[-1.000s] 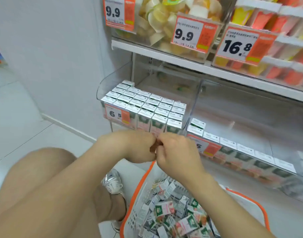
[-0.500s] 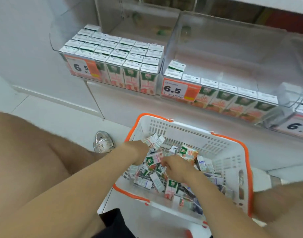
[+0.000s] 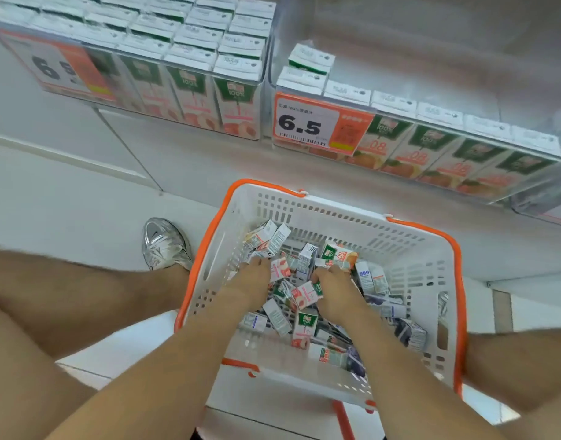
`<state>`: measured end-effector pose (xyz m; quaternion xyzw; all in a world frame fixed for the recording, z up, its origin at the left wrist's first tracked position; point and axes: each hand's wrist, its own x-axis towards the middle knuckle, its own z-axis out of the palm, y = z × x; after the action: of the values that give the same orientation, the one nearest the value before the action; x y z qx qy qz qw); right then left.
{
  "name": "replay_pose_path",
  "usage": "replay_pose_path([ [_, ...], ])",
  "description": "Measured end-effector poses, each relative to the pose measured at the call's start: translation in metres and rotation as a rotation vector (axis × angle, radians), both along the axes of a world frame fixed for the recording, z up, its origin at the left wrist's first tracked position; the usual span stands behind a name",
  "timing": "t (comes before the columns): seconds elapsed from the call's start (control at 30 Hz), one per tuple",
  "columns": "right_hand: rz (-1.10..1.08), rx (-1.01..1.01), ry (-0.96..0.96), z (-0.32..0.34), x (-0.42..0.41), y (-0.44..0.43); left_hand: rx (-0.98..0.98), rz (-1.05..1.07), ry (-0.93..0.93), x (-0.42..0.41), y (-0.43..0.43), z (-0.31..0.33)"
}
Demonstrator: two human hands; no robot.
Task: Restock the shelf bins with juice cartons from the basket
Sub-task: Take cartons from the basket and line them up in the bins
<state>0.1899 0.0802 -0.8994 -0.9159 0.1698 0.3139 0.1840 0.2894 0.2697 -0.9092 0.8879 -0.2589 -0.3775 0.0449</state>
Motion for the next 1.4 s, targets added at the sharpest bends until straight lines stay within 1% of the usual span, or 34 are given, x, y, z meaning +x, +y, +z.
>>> replay_pose_path([
  [0.17,0.079,-0.093,-0.075,0.000,-0.002,-0.001,-0.017,0.018,-0.139,-0.010,-0.010,-0.017],
  [0.2,0.088,-0.094,-0.073,0.000,-0.002,-0.001,-0.021,0.024,-0.141,-0.012,-0.011,-0.021],
  [0.3,0.034,-0.035,-0.055,-0.002,-0.005,0.000,-0.026,0.045,-0.061,-0.015,-0.012,-0.027],
  [0.4,-0.007,0.012,-0.058,0.002,-0.004,0.003,-0.008,0.019,-0.051,-0.021,-0.011,-0.033],
  [0.5,-0.036,0.102,-0.019,0.009,-0.003,0.003,-0.014,-0.004,-0.069,-0.022,-0.012,-0.031],
  [0.57,-0.062,0.159,-0.017,0.014,-0.002,0.000,-0.054,0.036,-0.071,-0.020,-0.010,-0.024],
  [0.63,-0.097,0.230,-0.071,0.019,0.001,-0.006,-0.134,0.119,-0.027,-0.014,-0.007,-0.013],
  [0.7,-0.144,0.300,-0.128,0.031,0.007,-0.011,-0.223,0.185,0.058,-0.004,-0.004,0.007],
  [0.8,-0.271,0.386,-0.192,0.057,0.020,-0.012,-0.330,0.220,0.192,0.019,0.006,0.048],
  [0.87,-0.285,0.403,-0.277,0.078,0.028,-0.011,-0.364,0.229,0.252,0.035,0.014,0.082],
  [0.93,-0.265,0.428,-0.377,0.101,0.034,-0.006,-0.391,0.207,0.300,0.050,0.020,0.120],
  [1.0,-0.266,0.495,-0.453,0.129,0.037,0.005,-0.428,0.133,0.322,0.060,0.022,0.159],
  [1.1,-0.327,0.606,-0.576,0.168,0.038,0.022,-0.476,0.044,0.286,0.068,0.026,0.213],
  [1.2,-0.356,0.654,-0.702,0.201,0.039,0.040,-0.532,0.009,0.187,0.077,0.039,0.250],
  [1.3,-0.316,0.642,-0.797,0.231,0.041,0.058,-0.566,-0.006,0.070,0.087,0.051,0.281],
  [1.4,-0.219,0.614,-0.889,0.261,0.049,0.075,-0.615,-0.045,0.020,0.101,0.067,0.313],
])
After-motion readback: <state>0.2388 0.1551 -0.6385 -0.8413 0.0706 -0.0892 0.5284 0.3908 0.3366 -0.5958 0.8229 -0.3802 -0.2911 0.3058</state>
